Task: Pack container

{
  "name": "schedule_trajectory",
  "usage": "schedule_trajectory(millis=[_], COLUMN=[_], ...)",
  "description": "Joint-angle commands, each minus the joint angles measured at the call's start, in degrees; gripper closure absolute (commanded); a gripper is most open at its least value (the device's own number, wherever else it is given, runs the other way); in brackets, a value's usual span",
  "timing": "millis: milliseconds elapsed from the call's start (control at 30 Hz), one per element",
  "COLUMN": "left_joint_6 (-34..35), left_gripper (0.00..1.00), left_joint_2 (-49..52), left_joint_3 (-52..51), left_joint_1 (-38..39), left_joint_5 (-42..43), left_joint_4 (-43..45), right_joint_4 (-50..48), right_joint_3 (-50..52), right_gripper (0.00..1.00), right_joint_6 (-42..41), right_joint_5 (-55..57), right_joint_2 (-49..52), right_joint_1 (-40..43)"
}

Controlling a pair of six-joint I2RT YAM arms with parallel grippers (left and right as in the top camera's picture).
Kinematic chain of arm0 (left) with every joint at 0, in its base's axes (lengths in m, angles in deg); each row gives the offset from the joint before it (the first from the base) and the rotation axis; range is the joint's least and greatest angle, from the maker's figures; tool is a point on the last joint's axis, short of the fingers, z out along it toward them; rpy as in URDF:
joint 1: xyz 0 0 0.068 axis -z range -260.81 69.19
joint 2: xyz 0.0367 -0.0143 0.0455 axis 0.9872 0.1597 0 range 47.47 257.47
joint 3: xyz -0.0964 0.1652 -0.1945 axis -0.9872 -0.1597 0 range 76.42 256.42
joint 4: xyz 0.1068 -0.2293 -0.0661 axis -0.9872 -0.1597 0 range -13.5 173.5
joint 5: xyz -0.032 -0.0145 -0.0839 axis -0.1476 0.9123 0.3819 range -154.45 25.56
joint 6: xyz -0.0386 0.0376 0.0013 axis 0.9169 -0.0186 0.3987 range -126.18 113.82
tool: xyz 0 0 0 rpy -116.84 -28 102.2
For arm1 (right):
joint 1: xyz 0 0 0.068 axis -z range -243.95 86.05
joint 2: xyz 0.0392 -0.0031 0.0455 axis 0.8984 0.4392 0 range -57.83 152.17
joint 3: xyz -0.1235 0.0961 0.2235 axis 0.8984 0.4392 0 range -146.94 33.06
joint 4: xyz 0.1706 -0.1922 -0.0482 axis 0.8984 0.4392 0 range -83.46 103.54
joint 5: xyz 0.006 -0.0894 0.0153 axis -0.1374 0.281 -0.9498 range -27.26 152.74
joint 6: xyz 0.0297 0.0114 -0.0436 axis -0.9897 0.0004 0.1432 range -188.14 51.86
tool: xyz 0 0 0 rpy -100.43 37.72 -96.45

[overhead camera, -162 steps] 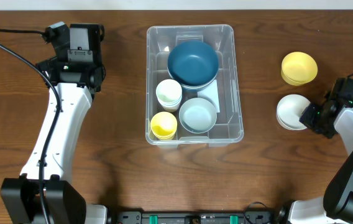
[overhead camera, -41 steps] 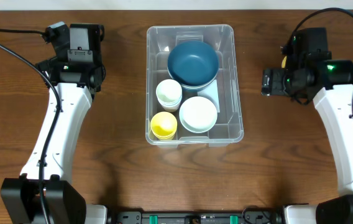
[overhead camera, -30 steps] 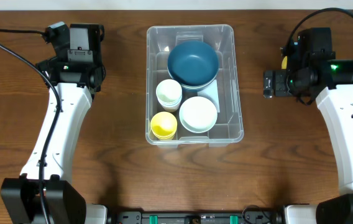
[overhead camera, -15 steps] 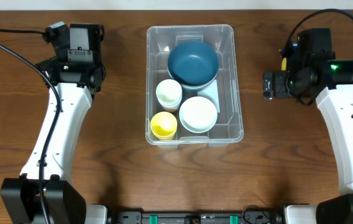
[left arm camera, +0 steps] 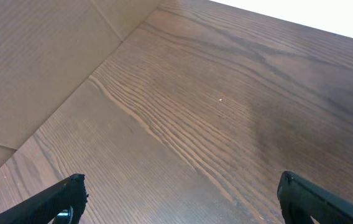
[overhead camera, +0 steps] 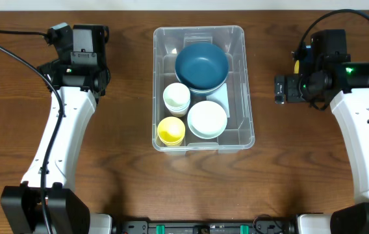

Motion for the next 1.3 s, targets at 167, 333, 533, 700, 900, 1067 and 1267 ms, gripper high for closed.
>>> schedule_trajectory(millis=[167,333,533,700,900,1067,1267], left_joint_6=[-0.3,-0.3,-0.3,-0.3,-0.3,-0.3,-0.3], left_gripper=[0.02,0.02,0.02,0.02,0.02,0.02,0.02], left_joint_2=[-0.9,-0.9,-0.9,-0.9,-0.9,-0.9,-0.9], left_joint_3=[0.2,0.2,0.2,0.2,0.2,0.2,0.2], left_joint_1=[-0.2,-0.2,-0.2,-0.2,-0.2,-0.2,-0.2], left_joint_5=[-1.3,-1.3,-1.3,-1.3,-1.3,-1.3,-1.3], left_joint_4=[-0.2,-0.2,-0.2,-0.2,-0.2,-0.2,-0.2], right_joint_4=[0.2,0.3,0.5,0.8,1.4,1.5,1.6], right_joint_3=[-1.0,-1.0,-1.0,-1.0,-1.0,-1.0,-1.0], right_gripper=[0.44,0.78,0.85,0.88,0.98,0.99,0.99], right_joint_6=[-0.4,-0.4,-0.4,-0.4,-0.4,-0.4,-0.4], right_joint_5=[-0.2,-0.2,-0.2,-0.2,1.0,1.3,1.3], right_joint_2=[-0.6,-0.6,-0.6,-0.6,-0.6,-0.6,-0.6], right_joint_1=[0.4,0.4,0.4,0.4,0.4,0.4,0.4])
